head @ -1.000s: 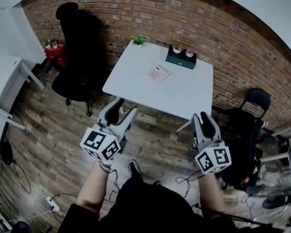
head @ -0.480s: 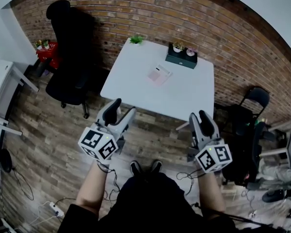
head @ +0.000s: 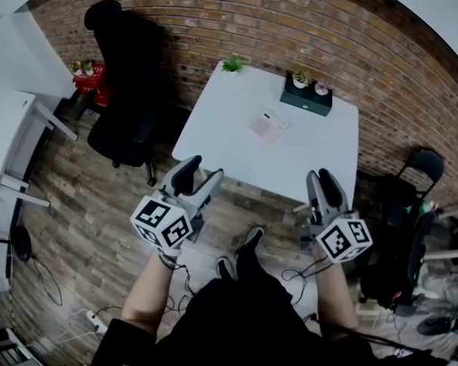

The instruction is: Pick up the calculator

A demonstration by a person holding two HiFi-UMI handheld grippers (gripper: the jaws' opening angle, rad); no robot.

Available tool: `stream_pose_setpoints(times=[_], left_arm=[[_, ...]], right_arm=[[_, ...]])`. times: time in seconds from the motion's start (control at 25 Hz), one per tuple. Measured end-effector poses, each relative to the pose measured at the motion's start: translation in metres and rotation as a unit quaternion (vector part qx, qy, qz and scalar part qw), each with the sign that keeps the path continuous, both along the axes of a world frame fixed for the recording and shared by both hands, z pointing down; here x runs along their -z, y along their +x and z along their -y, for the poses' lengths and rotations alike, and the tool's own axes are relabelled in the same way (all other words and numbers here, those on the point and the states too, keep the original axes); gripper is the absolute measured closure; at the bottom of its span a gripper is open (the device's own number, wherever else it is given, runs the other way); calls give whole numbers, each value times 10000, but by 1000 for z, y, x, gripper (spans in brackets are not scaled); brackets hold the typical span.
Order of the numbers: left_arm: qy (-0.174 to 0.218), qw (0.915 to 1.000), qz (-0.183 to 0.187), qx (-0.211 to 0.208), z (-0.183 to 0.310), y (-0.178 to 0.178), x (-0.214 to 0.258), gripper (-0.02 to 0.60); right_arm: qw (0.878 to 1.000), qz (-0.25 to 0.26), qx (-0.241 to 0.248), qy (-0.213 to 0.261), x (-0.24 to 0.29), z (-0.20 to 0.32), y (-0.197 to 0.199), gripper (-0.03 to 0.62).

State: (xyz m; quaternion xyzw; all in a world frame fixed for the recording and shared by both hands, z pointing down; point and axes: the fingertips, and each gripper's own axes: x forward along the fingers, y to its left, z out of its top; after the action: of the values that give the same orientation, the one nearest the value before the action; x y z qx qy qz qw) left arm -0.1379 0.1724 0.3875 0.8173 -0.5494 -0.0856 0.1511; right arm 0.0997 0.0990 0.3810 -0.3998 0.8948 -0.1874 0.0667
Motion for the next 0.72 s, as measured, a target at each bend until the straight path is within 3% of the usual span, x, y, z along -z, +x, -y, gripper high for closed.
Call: stream_pose_setpoints(times=[0.24, 0.72], left_arm=[[-271, 9996, -50, -65, 57, 1, -15, 330], [-453, 9980, 294, -335, 196, 44, -13, 330]], right_arm=[[9996, 147, 226, -63, -11, 67, -20, 434], [9997, 210, 70, -95, -20, 201, 27, 436]])
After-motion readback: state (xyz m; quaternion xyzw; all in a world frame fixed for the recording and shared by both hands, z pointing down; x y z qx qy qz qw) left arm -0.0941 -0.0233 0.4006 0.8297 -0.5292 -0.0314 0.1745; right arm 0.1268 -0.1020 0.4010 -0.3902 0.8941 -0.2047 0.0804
